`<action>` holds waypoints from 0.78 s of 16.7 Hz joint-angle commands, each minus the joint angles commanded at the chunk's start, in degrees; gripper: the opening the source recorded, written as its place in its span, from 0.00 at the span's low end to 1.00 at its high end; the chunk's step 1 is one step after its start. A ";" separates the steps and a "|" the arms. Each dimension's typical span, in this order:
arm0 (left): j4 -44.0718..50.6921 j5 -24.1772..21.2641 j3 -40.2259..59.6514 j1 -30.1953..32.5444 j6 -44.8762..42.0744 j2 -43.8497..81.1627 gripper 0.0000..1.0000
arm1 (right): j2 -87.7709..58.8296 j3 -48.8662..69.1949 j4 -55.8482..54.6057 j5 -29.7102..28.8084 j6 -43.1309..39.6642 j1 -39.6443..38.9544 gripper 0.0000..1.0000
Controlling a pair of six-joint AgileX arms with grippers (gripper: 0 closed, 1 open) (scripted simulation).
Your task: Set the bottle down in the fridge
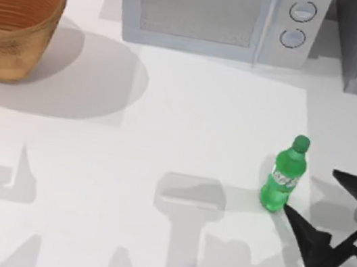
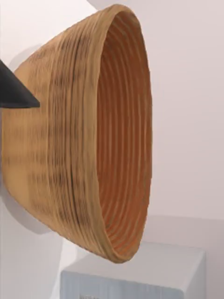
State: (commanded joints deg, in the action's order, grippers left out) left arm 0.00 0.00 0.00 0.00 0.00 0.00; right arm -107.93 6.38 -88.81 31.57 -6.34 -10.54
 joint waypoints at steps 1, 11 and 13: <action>0.00 0.00 0.00 0.00 0.00 0.00 1.00 | -1.11 0.02 -0.85 0.31 -0.08 -0.09 1.00; 0.00 0.00 0.00 0.00 0.00 0.00 1.00 | -4.57 4.83 0.22 -2.72 0.71 -3.35 1.00; 0.00 0.00 0.00 0.00 0.00 0.00 1.00 | -6.70 8.12 1.15 -4.91 1.25 -5.54 1.00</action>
State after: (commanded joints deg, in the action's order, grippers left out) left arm 0.00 0.00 0.00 0.00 0.00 0.00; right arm -114.63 14.50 -87.66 26.66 -5.08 -16.08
